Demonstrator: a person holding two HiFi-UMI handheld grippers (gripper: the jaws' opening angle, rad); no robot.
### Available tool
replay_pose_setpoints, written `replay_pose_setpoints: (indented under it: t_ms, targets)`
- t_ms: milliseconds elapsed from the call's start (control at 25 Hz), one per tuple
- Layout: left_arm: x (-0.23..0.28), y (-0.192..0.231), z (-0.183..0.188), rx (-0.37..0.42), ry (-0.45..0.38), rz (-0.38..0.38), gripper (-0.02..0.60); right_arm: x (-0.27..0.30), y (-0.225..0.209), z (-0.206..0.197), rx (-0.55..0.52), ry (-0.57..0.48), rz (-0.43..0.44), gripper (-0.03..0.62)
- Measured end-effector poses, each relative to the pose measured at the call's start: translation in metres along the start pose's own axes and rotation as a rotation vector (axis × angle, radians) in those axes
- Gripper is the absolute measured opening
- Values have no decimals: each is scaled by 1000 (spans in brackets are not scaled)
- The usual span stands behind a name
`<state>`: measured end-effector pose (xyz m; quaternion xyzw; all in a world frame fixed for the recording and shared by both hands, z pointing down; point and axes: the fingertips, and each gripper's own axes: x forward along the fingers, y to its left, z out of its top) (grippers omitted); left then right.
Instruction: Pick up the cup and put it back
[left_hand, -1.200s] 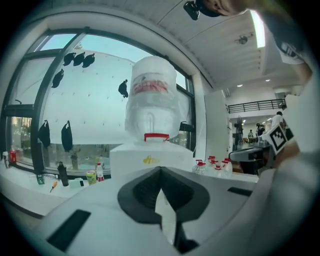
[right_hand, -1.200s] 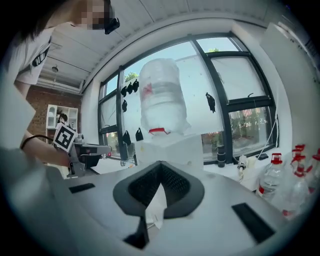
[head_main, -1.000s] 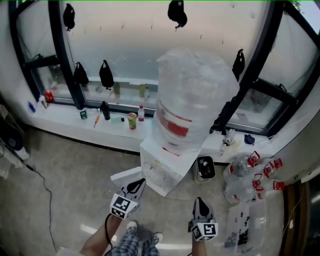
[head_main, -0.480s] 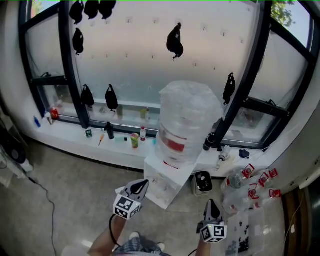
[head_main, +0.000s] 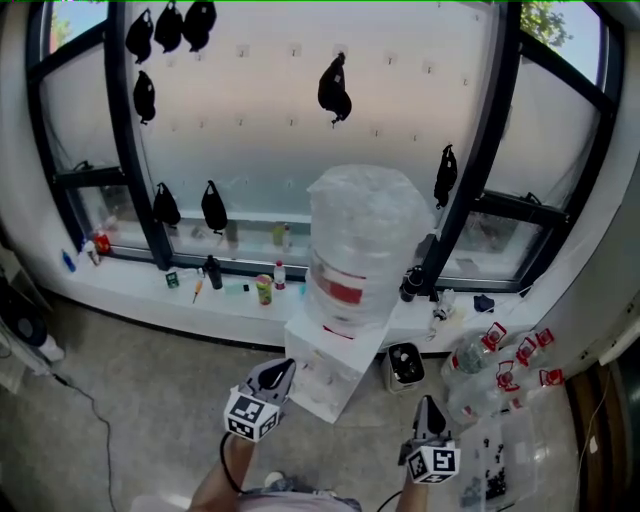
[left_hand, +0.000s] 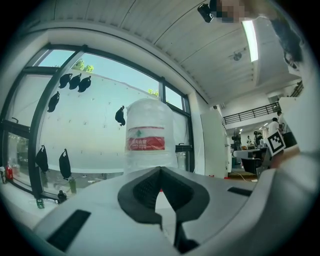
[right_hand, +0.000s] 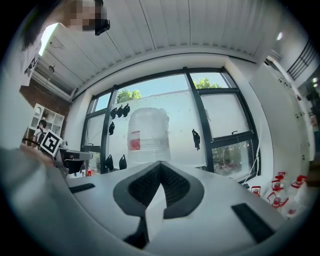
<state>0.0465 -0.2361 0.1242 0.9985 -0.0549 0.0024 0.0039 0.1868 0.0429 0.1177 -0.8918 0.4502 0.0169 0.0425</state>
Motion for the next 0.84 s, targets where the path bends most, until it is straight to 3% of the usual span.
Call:
replay_pose_setpoints:
  t_ms: [840]
  targets:
    - [6,4,-5,-16,-1,5,25,7,-1,-13,12,21,-4,15]
